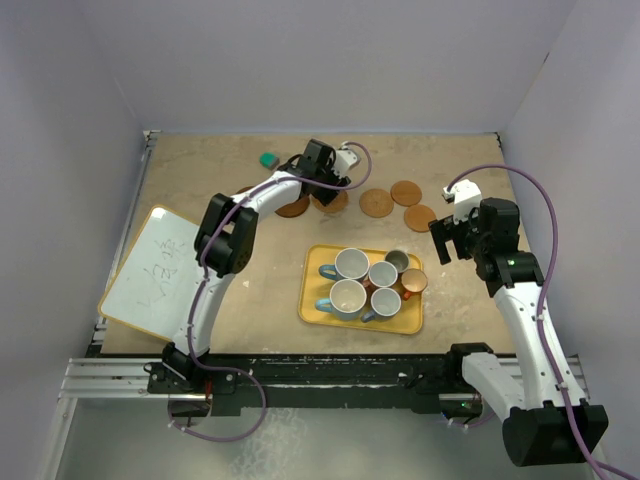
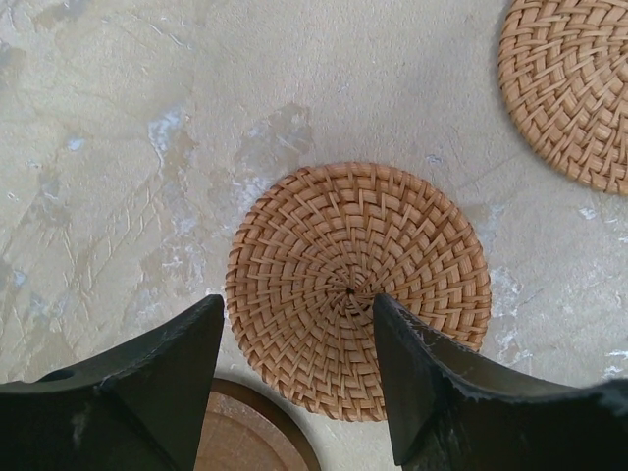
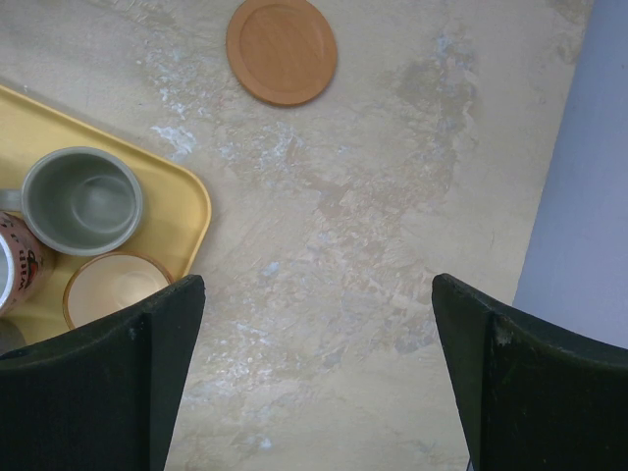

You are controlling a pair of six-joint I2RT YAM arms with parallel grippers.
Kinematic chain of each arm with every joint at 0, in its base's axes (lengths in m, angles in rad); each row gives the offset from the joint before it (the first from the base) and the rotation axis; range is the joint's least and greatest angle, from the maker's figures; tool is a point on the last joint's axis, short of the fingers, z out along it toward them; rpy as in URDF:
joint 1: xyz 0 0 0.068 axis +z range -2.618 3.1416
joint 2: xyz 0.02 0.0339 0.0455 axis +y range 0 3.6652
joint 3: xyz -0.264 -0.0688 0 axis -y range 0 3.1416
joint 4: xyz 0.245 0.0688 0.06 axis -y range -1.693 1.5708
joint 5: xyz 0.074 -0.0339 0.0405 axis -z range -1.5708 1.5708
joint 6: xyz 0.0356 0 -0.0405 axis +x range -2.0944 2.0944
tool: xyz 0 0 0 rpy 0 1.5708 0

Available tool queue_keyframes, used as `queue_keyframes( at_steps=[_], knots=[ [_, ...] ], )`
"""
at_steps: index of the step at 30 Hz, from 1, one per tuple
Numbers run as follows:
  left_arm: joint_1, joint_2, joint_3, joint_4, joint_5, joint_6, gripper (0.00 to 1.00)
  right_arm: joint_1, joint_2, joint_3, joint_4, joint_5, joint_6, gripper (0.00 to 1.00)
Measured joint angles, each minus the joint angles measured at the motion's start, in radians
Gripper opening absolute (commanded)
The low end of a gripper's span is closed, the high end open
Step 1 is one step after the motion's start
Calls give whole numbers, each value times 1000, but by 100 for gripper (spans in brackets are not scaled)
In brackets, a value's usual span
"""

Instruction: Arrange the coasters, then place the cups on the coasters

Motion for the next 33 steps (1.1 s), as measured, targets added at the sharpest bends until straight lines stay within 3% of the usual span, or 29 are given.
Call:
queue_keyframes(
  at_steps=[16, 28, 33],
  knots=[
    [0, -30, -39, -11, -3, 0, 61, 0, 0, 0, 0, 0, 0, 100],
    [0, -11, 114, -119, 14, -8, 67, 0, 12, 0, 0, -26, 2, 100],
    [1, -17, 122, -113, 36, -16, 69, 0, 101, 55, -27, -62, 5, 100]
  ],
)
